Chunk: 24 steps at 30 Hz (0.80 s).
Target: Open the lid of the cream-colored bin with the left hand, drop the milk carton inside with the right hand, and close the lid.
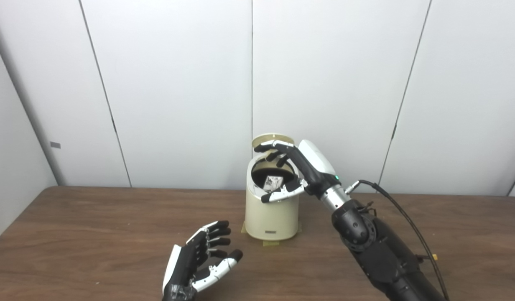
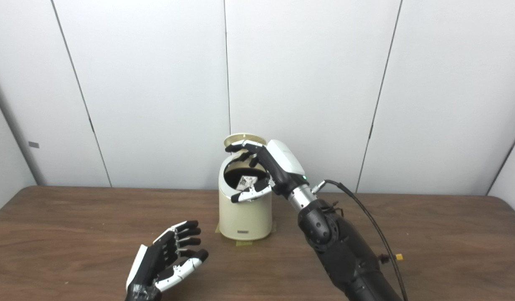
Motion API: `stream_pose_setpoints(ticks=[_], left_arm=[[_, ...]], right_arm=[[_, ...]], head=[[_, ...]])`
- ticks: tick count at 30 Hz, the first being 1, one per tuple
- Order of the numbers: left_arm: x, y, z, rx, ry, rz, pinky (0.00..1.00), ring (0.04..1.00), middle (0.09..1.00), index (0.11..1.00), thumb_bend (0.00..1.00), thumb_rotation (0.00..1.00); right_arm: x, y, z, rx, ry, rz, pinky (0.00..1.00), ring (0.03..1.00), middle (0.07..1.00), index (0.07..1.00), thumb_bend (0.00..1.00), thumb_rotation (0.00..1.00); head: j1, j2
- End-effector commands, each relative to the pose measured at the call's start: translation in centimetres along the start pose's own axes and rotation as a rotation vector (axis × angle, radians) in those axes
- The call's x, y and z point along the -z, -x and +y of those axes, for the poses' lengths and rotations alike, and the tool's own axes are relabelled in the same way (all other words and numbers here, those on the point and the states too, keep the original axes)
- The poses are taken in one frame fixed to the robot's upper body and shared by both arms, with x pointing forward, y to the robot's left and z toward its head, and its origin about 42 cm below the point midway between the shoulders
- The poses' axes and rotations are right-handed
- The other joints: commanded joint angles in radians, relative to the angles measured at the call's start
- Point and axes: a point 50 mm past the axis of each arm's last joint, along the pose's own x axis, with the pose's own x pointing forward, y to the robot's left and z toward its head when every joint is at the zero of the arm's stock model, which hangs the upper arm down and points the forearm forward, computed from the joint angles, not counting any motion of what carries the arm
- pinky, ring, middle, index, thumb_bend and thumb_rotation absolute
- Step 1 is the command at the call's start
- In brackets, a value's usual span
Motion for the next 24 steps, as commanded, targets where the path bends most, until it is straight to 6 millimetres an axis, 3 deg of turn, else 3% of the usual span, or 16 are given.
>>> stream_pose_setpoints(ticks=[1,10,16,19,24], left_arm=[[-1.4,-1.2,-0.1,0.012,0.005,-0.064,0.62,0.718,0.761,0.771,0.7,0.21],[-1.1,-1.1,0.2,0.023,-0.015,-0.065,0.6,0.702,0.758,0.767,0.71,0.24],[-1.1,-1.2,0.3,0.02,-0.015,-0.067,0.6,0.702,0.758,0.764,0.71,0.25],[-1.3,-1.3,0.4,0.015,-0.019,-0.071,0.6,0.706,0.763,0.766,0.71,0.25],[-1.5,-1.5,0.8,0.008,-0.005,-0.084,0.6,0.707,0.763,0.768,0.69,0.24]], right_arm=[[-1.9,-1.5,-2.9,0.092,-0.017,-0.111,0.5,0.619,0.717,0.689,0.84,0.09],[-2.7,2.2,-5.7,0.23,-0.173,-0.155,0.36,0.477,0.629,0.635,0.78,0.0],[-3.2,5.6,-6.7,0.253,-0.356,-0.071,0.3,0.407,0.566,0.624,0.75,0.02],[-3.4,8.0,-6.9,0.228,-0.432,-0.003,0.31,0.428,0.597,0.665,0.72,0.05],[-3.1,12.7,-6.6,0.211,-0.487,0.115,0.46,0.596,0.734,0.787,0.73,0.22]], head=[[0.0,0.0],[-0.005,0.0],[-0.005,-0.003],[-0.004,-0.004],[-0.005,-0.006]])
